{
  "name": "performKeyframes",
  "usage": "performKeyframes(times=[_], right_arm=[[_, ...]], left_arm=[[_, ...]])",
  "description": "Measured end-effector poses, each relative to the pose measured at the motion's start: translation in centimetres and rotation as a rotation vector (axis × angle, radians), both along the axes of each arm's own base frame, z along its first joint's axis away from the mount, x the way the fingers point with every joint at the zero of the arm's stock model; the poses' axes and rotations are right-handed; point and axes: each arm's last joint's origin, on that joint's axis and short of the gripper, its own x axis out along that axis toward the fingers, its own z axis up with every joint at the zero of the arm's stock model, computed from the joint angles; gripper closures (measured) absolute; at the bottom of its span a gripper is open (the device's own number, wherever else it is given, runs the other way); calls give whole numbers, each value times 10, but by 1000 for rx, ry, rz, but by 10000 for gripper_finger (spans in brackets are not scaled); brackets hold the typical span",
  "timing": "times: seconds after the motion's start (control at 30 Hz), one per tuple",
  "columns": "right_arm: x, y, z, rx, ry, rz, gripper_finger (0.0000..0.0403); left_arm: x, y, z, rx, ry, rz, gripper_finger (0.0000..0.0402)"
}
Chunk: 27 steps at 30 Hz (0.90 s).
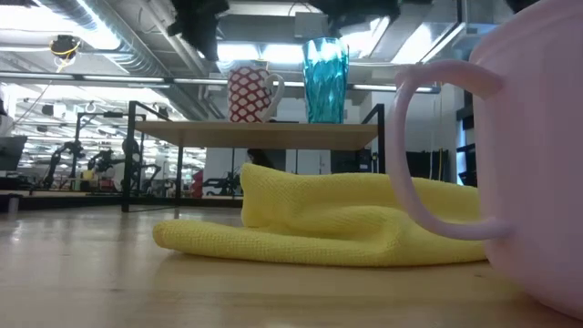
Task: Stack small to large cups/mugs on shelf
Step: Remove the blue cup from the shelf
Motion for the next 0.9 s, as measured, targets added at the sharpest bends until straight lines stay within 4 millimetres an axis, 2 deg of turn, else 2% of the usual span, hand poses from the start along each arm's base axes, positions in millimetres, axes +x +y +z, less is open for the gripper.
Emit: performKeyframes(times=[0.17, 0.3, 0.43, 0.6, 0.73, 0.9], right_arm=[[-6, 50, -5, -73, 273, -216, 393], [8, 87, -16, -94, 476, -364, 392], [27, 121, -21, -73, 545, -503, 392], [46, 155, -33, -68, 593, -669, 392], [60, 181, -53, -82, 644, -747, 392], [75, 216, -78, -215, 659, -871, 399]], left_arm=[[-19, -17, -30, 34, -158, 43, 326], [-33, -27, -46, 71, -302, 58, 326], [-45, -28, -64, 68, -405, 100, 326], [-46, -26, -97, -40, -524, 64, 326], [-43, -22, -121, -74, -617, 57, 326], [-44, -16, -130, -66, -702, 34, 326]])
